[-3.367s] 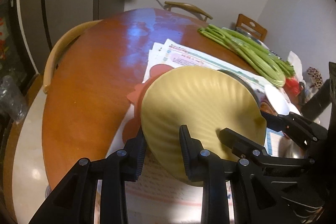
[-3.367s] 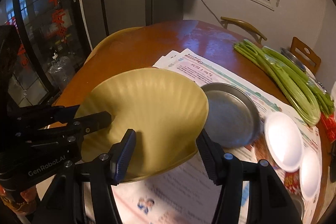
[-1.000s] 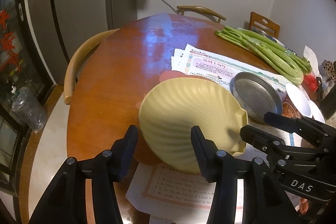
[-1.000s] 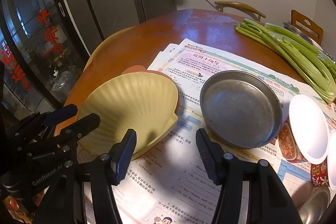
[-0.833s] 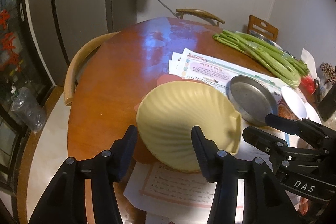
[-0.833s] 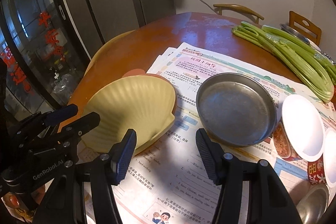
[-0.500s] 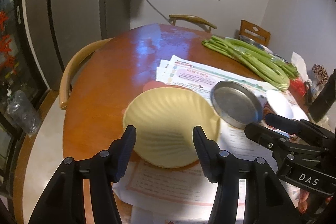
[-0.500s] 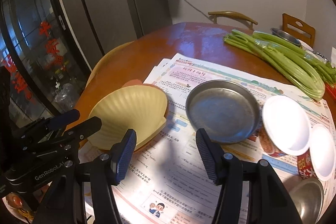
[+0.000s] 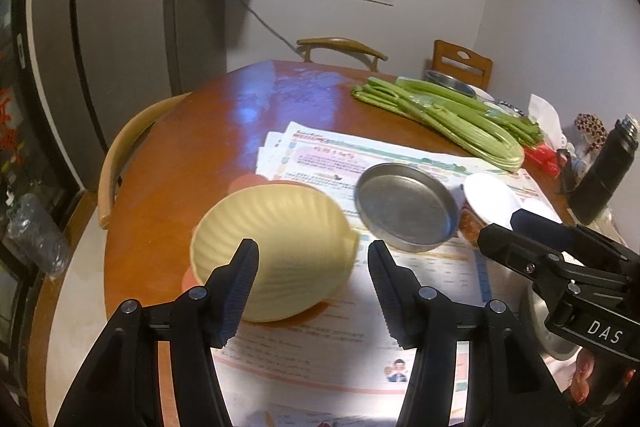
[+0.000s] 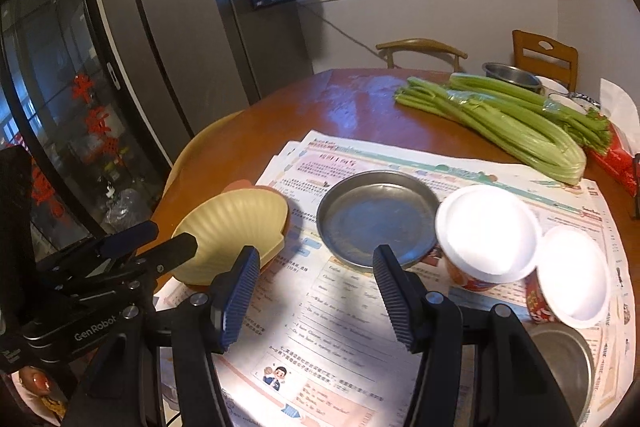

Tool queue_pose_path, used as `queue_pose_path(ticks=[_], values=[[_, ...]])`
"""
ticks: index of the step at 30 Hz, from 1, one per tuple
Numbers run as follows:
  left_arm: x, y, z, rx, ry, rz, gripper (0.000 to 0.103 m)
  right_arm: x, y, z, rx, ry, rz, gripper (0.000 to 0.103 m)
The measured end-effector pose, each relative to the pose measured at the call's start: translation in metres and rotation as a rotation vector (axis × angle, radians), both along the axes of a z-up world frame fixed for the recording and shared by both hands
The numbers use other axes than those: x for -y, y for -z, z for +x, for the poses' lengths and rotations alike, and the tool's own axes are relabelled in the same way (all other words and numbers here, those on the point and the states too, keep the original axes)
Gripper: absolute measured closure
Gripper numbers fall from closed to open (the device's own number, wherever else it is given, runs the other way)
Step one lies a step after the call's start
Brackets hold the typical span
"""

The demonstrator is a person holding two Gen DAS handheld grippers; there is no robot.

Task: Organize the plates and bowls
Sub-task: 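Move the left tool to the rim of the shallow steel tray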

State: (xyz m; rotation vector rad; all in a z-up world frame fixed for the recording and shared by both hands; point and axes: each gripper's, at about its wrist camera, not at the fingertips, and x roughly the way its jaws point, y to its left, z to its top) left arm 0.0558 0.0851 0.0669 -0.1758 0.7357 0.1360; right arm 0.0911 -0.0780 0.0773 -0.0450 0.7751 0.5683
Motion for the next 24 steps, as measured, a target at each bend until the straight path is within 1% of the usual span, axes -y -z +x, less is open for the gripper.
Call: queue_pose_path(ticks=[7,11,16,20,24], values=[[0.018,-0.013,0.005,0.018,0.039,0.022,0.044,0.022,-0.008,-0.003,0.003,0.031,0.035,0.044],[0.025,-0.018,0.013,0.013,0.057,0.025,0.044,0.035,-0.010,-0.003,0.003,0.052,0.049,0.044],[0.029,-0.020,0.028,-0.013,0.080,0.029,0.044,0.047,-0.008,-0.003,-0.003,0.072,0.058,0.044],[0.029,-0.020,0.041,-0.034,0.101,0.024,0.044,0.055,-0.004,0.001,-0.027,0.091,0.070,0.044],[0.027,-0.018,0.058,-0.046,0.108,0.023,0.044,0.061,0.005,0.009,-0.077,0.115,0.091,0.044]])
